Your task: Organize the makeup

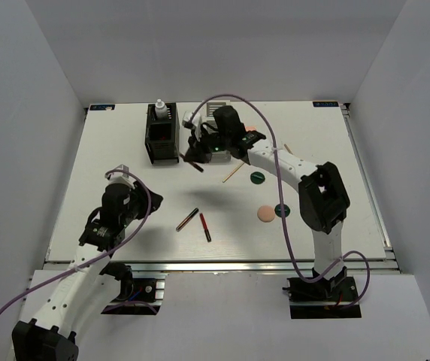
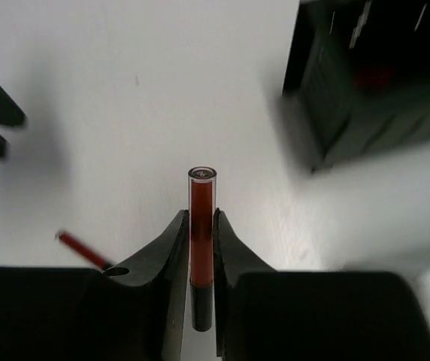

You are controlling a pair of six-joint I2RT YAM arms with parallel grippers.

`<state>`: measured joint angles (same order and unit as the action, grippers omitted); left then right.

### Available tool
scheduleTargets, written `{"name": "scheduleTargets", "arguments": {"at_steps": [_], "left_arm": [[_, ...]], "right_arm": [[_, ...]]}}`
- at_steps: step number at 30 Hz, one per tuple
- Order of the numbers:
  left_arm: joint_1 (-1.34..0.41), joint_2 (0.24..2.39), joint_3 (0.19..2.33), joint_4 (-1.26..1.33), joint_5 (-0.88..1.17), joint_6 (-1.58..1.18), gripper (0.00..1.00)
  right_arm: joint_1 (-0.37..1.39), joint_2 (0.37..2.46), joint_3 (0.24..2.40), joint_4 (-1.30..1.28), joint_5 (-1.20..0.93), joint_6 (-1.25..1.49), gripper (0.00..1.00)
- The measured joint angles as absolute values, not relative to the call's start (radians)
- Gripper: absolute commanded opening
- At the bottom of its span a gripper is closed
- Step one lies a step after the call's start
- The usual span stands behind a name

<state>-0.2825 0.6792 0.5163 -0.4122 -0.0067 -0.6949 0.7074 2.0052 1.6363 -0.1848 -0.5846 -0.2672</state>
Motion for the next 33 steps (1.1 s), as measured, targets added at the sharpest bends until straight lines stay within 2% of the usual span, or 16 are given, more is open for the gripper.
{"name": "scheduleTargets", "arguments": {"at_steps": [6, 9, 13, 18, 23, 25, 26, 29, 33], "left_arm": [[-0.282, 0.679, 0.479, -0.403, 0.031, -0.719, 0.54], [-0.282, 0.679, 0.468, -0.395, 0.043, -0.723, 0.55], [-0.282, 0.687, 0.461, -0.382, 0.057, -0.723, 0.57], [-0.283, 0.712, 0.451, -0.374, 0.078, -0.721, 0.58], [-0.283, 0.720, 0.451, -0.371, 0.090, -0.715, 0.61], [-0.283, 0.726, 0.451, -0.366, 0.091, -0.712, 0.64], [-0.283, 0.730, 0.451, -0.364, 0.091, -0.710, 0.68], [-0.283, 0.752, 0.451, -0.359, 0.094, -0.695, 0.69], [-0.290, 0.818, 0.459, -0.340, 0.100, -0.648, 0.67]], "right_arm": [[0.720, 2.046, 1.850, 0.133, -0.726, -0.252, 0.00], [0.722, 2.147, 2.003, 0.314, -0.702, -0.186, 0.00], [0.722, 2.300, 2.103, 0.524, -0.590, -0.099, 0.00], [0.722, 2.491, 2.172, 0.597, -0.466, -0.040, 0.00], [0.721, 2.556, 2.169, 0.600, -0.394, -0.025, 0.00], [0.721, 2.555, 2.166, 0.615, -0.381, -0.021, 0.27], [0.721, 2.553, 2.160, 0.632, -0.377, -0.016, 0.46], [0.721, 2.536, 2.112, 0.665, -0.376, -0.007, 0.61], [0.719, 2.512, 2.040, 0.678, -0.394, -0.001, 0.66]]}}
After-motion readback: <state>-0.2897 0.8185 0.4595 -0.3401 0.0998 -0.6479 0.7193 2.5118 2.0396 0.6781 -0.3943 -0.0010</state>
